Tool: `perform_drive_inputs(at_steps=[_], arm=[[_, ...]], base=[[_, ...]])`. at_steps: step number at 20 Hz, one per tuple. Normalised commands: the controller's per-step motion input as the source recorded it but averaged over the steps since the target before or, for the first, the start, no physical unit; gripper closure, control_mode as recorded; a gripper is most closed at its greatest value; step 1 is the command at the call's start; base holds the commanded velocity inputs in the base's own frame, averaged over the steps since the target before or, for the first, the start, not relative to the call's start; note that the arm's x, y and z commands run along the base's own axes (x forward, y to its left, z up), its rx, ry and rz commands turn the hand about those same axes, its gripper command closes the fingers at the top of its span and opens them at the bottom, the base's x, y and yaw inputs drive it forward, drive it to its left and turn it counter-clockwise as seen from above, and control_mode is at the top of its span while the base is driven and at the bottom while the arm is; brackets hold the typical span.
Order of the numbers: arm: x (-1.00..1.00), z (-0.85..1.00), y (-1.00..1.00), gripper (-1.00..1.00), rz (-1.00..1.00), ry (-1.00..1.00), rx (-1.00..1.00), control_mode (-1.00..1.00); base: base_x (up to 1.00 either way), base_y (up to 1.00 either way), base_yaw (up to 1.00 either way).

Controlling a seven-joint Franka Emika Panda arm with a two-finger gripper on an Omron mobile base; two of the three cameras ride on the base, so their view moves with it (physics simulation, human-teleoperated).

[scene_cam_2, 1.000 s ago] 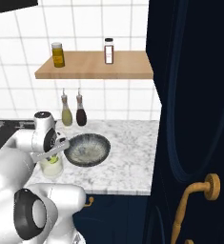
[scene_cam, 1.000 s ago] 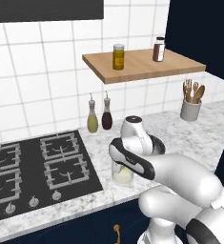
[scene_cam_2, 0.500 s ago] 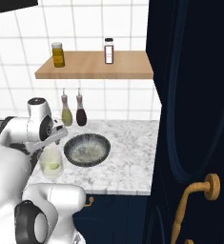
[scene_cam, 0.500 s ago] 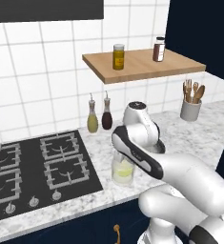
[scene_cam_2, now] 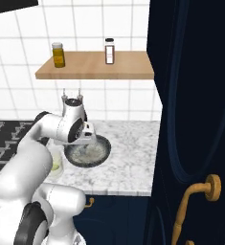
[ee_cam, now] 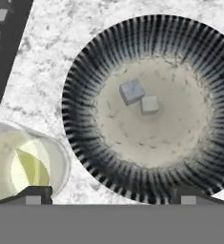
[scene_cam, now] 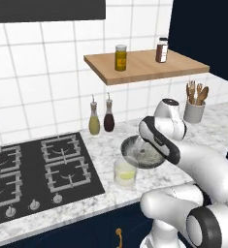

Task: Grab a lemon wedge from the fridge and one ice cube from the ice bowl, and put them in the glass of lemonade.

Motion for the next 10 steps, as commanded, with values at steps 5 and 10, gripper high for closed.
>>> perform_drive_inputs(at_steps=[5, 10], arm=[[0.48, -0.18, 0.08, -1.0, -0.24, 0.19, -0.01, -1.0], [0.18, -0.4, 0.06, -1.0, -0.15, 0.02, 0.05, -1.0]], base=[[0.0, 0.0, 0.0], [0.0, 0.0, 0.0]])
